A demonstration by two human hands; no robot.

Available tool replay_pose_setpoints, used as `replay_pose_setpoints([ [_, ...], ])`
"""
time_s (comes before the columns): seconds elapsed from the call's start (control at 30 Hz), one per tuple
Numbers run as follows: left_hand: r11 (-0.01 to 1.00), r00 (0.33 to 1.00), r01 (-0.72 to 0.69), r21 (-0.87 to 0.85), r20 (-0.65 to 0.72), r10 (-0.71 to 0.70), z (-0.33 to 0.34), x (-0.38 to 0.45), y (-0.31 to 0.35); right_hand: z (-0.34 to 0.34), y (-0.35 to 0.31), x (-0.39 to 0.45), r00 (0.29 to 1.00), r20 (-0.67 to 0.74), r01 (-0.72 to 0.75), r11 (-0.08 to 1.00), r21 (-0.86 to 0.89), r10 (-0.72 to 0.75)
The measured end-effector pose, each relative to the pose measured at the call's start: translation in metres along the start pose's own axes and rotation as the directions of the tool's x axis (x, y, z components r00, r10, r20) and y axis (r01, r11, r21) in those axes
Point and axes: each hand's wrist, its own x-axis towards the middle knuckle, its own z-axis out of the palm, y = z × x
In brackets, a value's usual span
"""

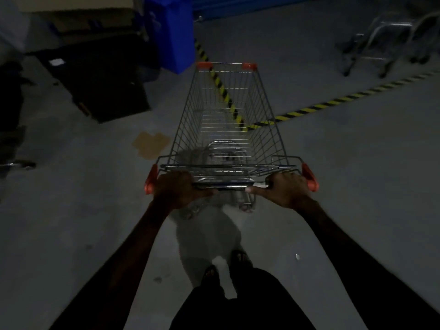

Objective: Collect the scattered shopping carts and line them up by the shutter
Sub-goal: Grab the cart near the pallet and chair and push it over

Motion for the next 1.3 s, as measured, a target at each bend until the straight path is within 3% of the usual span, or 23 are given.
replay_pose_setpoints([
  [0.13, 0.980, 0.989, -0.146, -0.137, -0.002, 0.147, 0.000, 0.025, 0.028, -0.003, 0.030, -0.013, 0.998, 0.041, -0.040, 0.999, -0.008, 0.040],
  [0.47, 0.942, 0.942, -0.336, -0.021, -0.020, 0.336, 0.004, 0.086, 0.123, -0.014, 0.121, -0.038, 0.979, 0.026, -0.198, 0.979, -0.054, 0.200],
  [0.83, 0.938, 0.939, -0.344, 0.035, 0.011, 0.344, 0.001, 0.168, 0.267, -0.030, 0.267, -0.021, 0.964, -0.082, -0.260, 0.964, -0.060, 0.254],
  [0.97, 0.932, 0.931, -0.363, 0.022, -0.037, 0.363, -0.009, 0.201, 0.323, -0.038, 0.330, 0.004, 0.964, -0.120, -0.244, 0.968, -0.053, 0.236],
  [1.07, 0.916, 0.916, -0.400, -0.024, 0.014, 0.401, -0.017, 0.228, 0.360, -0.050, 0.369, 0.021, 0.965, -0.129, -0.236, 0.969, -0.066, 0.227],
  [1.3, 0.919, 0.919, -0.393, 0.028, -0.015, 0.394, -0.026, 0.302, 0.447, -0.079, 0.466, 0.070, 0.955, -0.083, -0.288, 0.957, -0.042, 0.284],
])
